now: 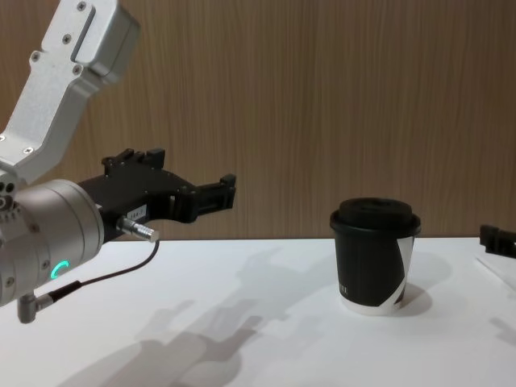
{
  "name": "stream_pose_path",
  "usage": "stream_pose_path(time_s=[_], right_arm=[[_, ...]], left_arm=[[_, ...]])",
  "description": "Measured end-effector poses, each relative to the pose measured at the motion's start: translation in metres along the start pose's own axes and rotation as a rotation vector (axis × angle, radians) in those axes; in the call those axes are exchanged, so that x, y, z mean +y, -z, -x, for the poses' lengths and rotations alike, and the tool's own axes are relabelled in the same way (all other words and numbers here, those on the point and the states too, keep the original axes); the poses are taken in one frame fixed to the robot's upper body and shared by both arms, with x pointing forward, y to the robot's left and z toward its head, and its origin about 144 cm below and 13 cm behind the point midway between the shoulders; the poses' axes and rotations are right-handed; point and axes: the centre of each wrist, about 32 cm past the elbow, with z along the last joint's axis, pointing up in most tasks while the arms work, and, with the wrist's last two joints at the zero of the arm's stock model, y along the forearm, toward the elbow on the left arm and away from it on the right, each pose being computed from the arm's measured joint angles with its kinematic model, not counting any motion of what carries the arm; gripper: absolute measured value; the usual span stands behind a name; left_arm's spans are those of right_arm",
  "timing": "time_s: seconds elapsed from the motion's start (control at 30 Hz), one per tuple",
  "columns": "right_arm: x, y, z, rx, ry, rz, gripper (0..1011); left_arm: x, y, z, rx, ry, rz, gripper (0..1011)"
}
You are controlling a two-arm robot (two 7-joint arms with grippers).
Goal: Pick up the straw with one hand, pass it to the other hand, and insert it into the cup.
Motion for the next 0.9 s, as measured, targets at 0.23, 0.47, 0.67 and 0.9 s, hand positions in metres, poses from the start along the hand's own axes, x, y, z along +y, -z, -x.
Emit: stream_pose_path(time_s=[0.23, 0.47, 0.67, 0.9], right_arm=[[0.001, 0.005, -0.006, 0.021, 0.013, 0.024, 1001], [0.001, 0.01, -0.013, 0.041, 0.022, 0.045, 1001], [0.0, 0.013, -0.019, 0.051, 0.027, 0.062, 1001], [-0.001, 0.016, -0.026, 0.041, 0.023, 0.082, 1001]], left_arm=[[0.0, 0.0, 0.0, 0.0, 0.0, 0.0, 1003], [0.0, 0.0, 0.0, 0.0, 0.0, 0.0, 1003], [0.0, 0.0, 0.0, 0.0, 0.0, 0.0, 1002], [0.0, 0.0, 0.0, 0.0, 0.0, 0.0, 1003]])
